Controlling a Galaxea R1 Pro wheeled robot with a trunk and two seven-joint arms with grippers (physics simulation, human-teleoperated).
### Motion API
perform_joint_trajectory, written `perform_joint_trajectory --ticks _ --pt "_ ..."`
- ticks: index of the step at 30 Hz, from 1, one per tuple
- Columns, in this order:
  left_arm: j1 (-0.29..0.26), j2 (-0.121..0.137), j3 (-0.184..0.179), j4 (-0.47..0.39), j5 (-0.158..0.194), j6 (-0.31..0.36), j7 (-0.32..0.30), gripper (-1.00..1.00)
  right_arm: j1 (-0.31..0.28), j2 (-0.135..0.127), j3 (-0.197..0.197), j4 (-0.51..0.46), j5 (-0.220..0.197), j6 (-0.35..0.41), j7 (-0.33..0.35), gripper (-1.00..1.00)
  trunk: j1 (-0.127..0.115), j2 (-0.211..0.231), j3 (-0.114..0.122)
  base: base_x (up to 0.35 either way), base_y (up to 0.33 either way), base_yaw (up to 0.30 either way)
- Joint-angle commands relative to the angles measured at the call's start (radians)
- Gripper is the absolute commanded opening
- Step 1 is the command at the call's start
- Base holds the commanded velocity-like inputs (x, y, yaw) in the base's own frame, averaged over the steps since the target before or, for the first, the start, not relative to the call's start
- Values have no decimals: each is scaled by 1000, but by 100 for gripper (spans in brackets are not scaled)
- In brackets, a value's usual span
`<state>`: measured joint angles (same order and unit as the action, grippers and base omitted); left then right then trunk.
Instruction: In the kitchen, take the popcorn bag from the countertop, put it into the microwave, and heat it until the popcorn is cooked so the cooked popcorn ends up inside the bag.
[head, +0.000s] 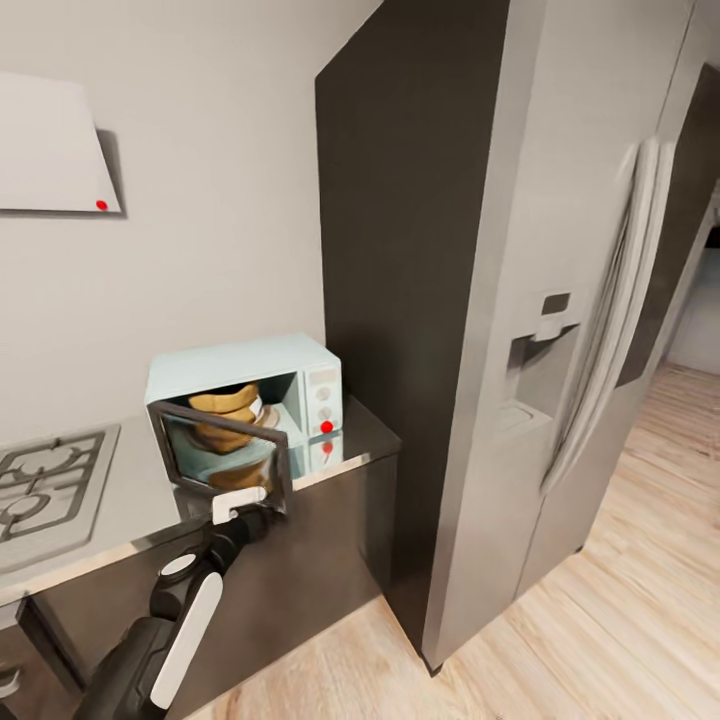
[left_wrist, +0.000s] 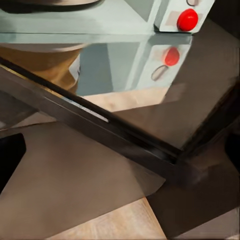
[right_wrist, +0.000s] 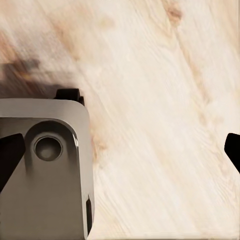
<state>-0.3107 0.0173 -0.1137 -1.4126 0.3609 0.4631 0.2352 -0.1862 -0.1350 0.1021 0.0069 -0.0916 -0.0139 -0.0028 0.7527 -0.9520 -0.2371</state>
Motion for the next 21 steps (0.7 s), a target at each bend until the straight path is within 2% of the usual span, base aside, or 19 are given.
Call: perform_joint_trajectory --ticks 1,5,21 --pt "0 1 -3 -1 15 2 9 100 -1 0 8 1 -10 -1 0 100 0 -1 -1 33 0 -251" --pt "-1 1 -3 -1 15 2 10 100 -1 0 8 1 -10 -1 0 100 0 -1 -1 236 0 -142" --pt "0 1 -1 -6 14 2 16 100 -1 -2 10 2 -10 -1 0 100 0 -1 -1 288 0 -4"
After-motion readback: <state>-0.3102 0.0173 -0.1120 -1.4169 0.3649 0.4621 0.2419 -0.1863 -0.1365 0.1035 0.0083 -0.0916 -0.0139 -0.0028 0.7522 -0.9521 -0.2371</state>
